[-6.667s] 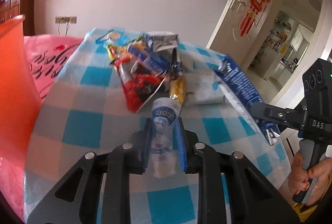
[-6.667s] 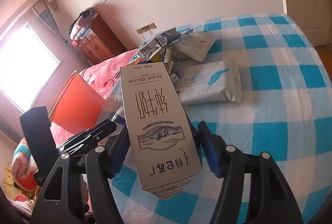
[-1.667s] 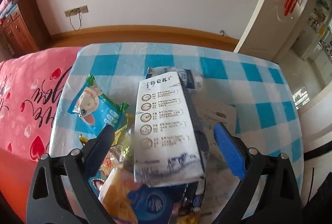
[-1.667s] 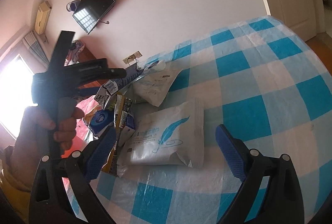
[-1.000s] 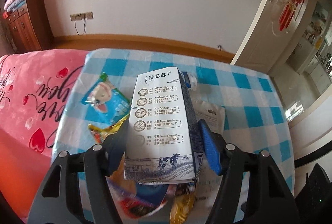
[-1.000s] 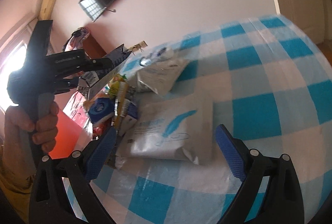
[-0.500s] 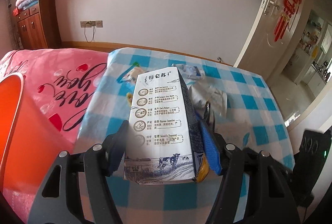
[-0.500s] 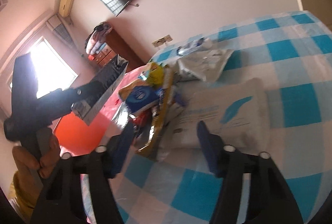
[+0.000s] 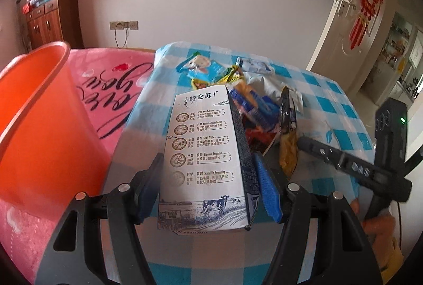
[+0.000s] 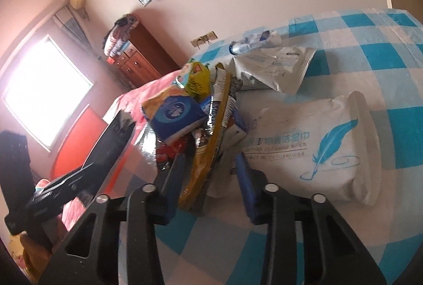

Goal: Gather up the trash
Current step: 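Grasp the gold snack wrapper with the right tool while the left tool holds the carton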

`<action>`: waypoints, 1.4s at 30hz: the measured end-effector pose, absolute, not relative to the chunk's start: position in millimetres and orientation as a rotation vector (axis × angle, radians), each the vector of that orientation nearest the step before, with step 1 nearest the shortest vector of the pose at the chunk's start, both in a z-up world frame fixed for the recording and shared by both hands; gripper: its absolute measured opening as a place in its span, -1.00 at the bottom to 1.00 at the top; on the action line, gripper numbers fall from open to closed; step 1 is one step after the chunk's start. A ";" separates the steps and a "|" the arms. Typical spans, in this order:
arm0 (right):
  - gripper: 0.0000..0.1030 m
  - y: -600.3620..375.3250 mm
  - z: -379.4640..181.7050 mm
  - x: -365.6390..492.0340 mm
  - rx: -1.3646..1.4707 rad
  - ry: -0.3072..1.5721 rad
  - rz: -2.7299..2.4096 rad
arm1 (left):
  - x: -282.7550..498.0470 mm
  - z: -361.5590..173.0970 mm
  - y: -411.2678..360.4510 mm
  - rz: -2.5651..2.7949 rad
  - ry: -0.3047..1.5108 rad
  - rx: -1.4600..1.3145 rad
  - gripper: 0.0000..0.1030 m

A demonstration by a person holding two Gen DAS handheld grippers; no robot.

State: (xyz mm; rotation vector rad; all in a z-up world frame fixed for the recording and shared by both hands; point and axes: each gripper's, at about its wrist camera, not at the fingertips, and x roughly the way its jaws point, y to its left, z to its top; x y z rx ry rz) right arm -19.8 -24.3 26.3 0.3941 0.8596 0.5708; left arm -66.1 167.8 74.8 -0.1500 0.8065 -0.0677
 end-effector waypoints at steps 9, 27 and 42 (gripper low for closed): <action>-0.40 -8.5 27.9 -6.8 0.354 0.888 0.539 | -78.9 64.1 185.3 -0.089 0.799 -0.168 0.30; -0.78 -4.5 26.1 -19.3 0.388 0.877 0.501 | -100.6 48.7 180.3 -0.168 0.799 -0.162 0.30; -0.78 -24.8 60.8 -49.1 0.435 0.838 0.459 | -121.1 68.9 173.1 -0.259 0.722 -0.179 0.30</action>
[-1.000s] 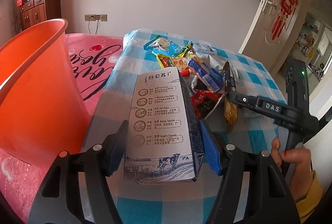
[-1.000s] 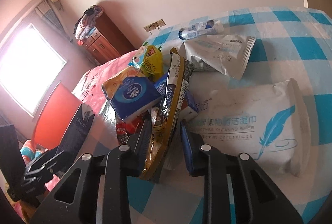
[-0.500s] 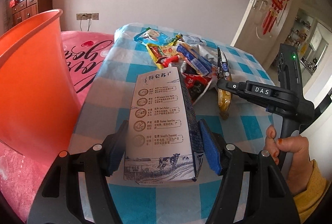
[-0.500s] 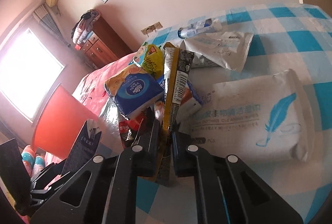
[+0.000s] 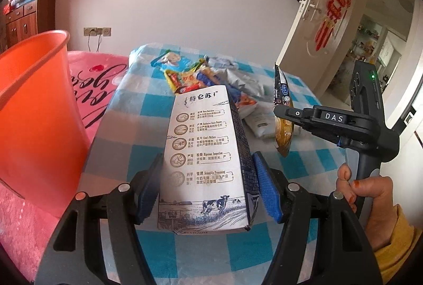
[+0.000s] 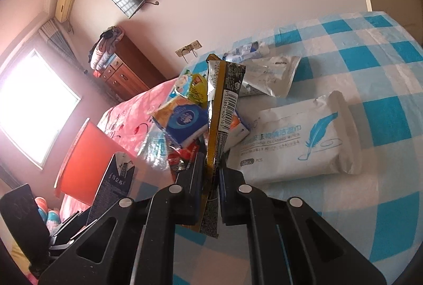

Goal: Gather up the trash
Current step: 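Grasp the gold snack wrapper with the right tool while the left tool holds the carton, then carry both items over the orange bucket and open both tools to drop them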

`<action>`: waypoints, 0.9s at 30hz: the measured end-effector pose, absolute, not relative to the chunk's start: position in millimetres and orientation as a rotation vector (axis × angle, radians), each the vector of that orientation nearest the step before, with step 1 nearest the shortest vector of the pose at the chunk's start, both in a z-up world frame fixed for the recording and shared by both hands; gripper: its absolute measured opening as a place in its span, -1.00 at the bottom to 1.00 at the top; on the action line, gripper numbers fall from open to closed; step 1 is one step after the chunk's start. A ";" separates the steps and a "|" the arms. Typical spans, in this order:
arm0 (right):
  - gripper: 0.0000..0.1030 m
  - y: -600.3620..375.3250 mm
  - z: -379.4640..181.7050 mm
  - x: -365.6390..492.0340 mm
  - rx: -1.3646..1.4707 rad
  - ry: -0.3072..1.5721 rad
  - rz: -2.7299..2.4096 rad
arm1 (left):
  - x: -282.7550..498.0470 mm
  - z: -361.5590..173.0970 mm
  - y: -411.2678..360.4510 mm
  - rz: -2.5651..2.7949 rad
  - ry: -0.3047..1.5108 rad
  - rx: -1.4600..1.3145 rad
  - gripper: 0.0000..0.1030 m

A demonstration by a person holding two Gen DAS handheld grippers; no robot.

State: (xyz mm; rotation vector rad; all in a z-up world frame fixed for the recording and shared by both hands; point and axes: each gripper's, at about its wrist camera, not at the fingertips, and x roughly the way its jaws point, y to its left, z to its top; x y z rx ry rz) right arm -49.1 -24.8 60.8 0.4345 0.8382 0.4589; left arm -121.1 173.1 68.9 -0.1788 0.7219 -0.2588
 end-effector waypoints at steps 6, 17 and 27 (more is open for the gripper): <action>-0.78 -14.0 88.3 -57.9 0.436 0.816 0.496 | -131.6 88.9 181.0 -0.269 0.663 -0.185 0.30; -0.78 66.4 149.3 -58.9 0.387 0.799 0.703 | -157.8 146.7 234.3 -0.154 0.507 -0.194 0.30; -0.78 183.5 188.5 -54.4 0.282 0.791 0.923 | -174.7 172.3 319.5 0.104 0.439 -0.214 0.30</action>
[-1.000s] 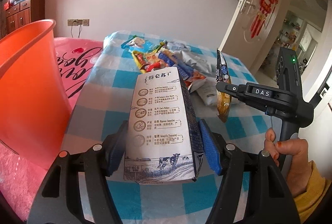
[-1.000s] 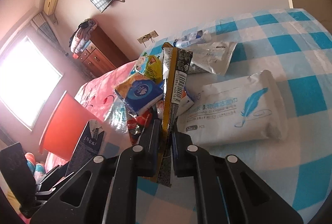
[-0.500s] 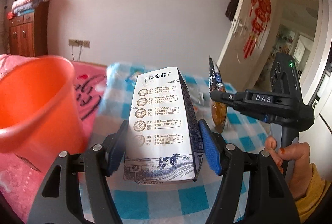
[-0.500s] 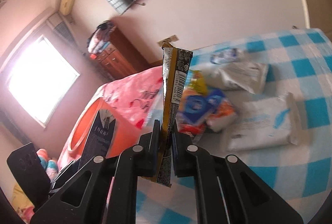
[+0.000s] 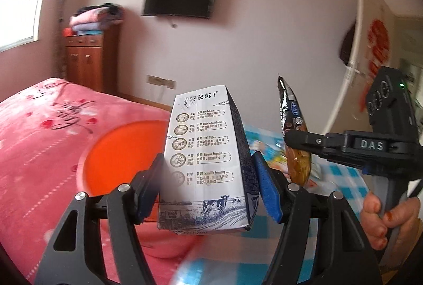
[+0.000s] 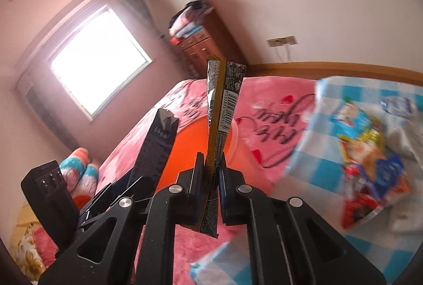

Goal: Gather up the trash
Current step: 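Carry both items over the orange bucket and open both tools to drop them, then move both tools back to the table, left tool toward the blue cartoon snack bag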

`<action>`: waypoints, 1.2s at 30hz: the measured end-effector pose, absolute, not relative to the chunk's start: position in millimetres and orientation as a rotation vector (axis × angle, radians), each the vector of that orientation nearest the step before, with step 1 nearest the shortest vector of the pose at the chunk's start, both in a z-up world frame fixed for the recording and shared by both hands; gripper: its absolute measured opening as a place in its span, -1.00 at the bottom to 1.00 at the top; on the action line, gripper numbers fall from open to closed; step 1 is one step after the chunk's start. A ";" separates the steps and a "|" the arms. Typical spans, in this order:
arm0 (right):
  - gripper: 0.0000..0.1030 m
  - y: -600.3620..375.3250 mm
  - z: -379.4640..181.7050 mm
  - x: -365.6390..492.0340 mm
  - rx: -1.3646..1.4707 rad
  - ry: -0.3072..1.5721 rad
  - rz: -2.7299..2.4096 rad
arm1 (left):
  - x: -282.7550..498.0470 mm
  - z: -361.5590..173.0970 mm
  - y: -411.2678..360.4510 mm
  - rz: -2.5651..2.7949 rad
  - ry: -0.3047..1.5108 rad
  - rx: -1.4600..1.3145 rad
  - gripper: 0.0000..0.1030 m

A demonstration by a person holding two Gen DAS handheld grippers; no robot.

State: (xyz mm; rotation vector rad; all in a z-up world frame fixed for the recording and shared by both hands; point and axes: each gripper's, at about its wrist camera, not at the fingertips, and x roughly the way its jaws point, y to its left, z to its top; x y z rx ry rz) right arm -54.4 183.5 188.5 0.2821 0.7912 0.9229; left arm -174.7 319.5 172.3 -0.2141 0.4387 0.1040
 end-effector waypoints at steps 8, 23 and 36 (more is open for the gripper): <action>-0.78 246.1 185.8 -43.4 0.253 0.816 0.983 | -158.8 159.5 357.0 0.208 0.471 -0.265 0.30; 0.67 226.1 163.0 -39.1 0.255 0.755 0.829 | -152.5 137.8 375.9 0.360 0.531 -0.270 0.87; 0.75 130.5 150.2 -71.3 0.205 0.622 0.604 | -163.7 150.4 331.8 0.269 0.490 -0.248 0.92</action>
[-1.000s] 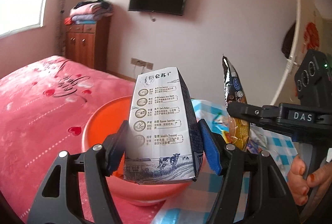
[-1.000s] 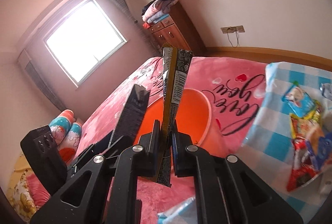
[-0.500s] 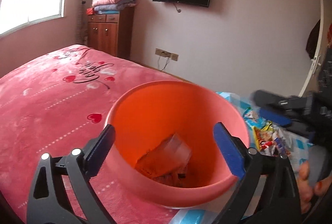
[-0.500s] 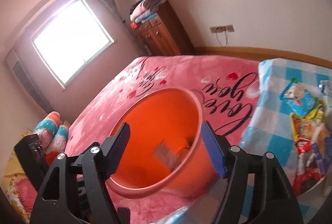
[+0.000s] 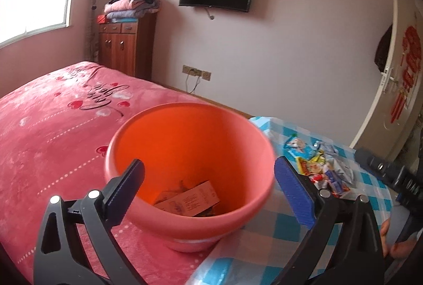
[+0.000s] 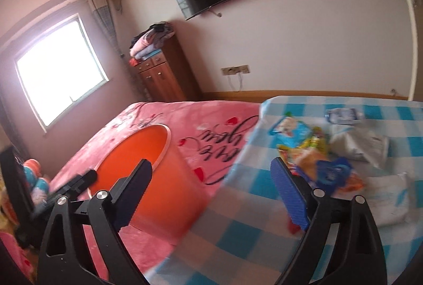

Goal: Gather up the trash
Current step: 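Move both tools back to the table, left tool toward the blue cartoon snack bag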

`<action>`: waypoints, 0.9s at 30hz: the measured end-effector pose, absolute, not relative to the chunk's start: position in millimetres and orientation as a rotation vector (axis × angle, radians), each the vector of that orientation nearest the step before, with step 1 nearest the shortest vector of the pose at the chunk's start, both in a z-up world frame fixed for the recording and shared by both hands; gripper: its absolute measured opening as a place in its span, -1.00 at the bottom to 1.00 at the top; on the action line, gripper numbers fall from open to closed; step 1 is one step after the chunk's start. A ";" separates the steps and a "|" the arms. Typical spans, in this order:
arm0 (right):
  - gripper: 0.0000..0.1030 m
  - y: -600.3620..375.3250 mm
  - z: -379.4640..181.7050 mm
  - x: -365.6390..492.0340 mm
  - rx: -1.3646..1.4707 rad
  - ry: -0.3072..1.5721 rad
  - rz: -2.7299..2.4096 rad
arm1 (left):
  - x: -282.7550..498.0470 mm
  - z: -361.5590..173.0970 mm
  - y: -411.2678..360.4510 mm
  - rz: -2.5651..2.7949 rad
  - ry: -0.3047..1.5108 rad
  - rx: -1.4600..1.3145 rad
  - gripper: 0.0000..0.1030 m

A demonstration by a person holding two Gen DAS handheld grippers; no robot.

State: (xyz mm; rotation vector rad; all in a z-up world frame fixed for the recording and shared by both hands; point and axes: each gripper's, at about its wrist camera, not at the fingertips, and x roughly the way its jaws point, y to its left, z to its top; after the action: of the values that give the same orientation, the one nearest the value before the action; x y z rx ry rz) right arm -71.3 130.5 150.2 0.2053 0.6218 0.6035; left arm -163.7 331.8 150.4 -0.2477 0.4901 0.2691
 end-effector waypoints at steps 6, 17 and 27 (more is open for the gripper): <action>0.75 100.2 129.3 -86.5 0.188 0.611 0.545 | -164.7 155.1 304.5 0.225 0.464 -0.210 0.92; 0.75 51.4 103.0 -98.1 0.245 0.619 0.485 | -161.1 151.6 262.0 0.159 0.493 -0.166 0.92; 0.75 6.8 90.9 -97.9 0.305 0.618 0.427 | -152.3 143.1 231.1 0.120 0.542 -0.163 0.92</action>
State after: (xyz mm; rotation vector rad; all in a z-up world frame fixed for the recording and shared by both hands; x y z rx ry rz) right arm -97.9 6.8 90.9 0.3050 0.6183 0.4265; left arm -152.3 231.1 143.1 -0.1625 0.5423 0.1205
